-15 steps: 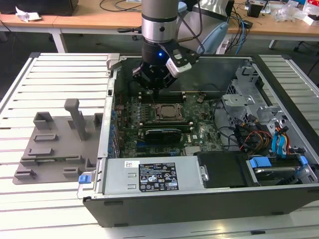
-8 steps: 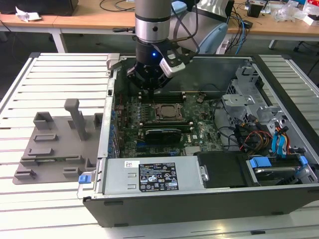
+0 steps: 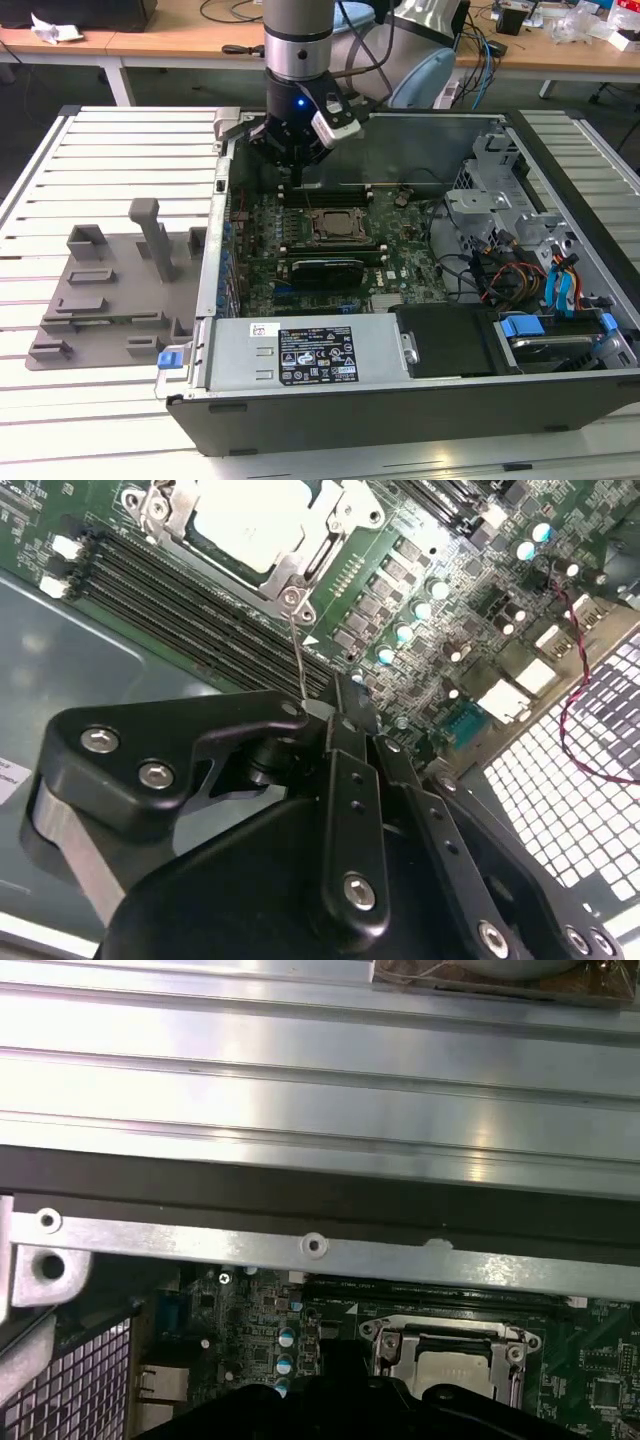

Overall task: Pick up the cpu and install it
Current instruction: 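Install the first cpu locking lever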

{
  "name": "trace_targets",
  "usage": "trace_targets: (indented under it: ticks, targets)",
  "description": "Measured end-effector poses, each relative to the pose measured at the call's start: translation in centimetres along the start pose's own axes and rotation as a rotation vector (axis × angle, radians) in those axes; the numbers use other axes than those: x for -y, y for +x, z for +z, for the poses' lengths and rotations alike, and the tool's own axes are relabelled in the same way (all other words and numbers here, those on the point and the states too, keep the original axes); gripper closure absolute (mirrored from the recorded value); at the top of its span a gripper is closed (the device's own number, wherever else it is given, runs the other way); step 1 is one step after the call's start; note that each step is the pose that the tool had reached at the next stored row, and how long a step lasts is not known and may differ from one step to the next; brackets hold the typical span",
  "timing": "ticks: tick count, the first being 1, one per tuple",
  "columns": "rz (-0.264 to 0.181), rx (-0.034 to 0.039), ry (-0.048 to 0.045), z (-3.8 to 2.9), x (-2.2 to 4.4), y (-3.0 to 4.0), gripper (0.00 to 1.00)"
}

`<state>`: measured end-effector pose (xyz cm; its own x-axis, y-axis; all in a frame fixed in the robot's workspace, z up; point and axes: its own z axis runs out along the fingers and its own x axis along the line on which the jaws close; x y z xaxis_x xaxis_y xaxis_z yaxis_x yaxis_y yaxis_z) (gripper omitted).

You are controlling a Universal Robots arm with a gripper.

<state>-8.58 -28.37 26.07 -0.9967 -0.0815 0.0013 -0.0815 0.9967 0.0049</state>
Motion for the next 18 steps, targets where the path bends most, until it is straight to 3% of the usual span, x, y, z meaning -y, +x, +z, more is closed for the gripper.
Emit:
trace_targets:
  ticks: [18]
  targets:
    - [0.000, -0.0003, -0.0001, 0.00, 0.18, -2.22, 0.89]
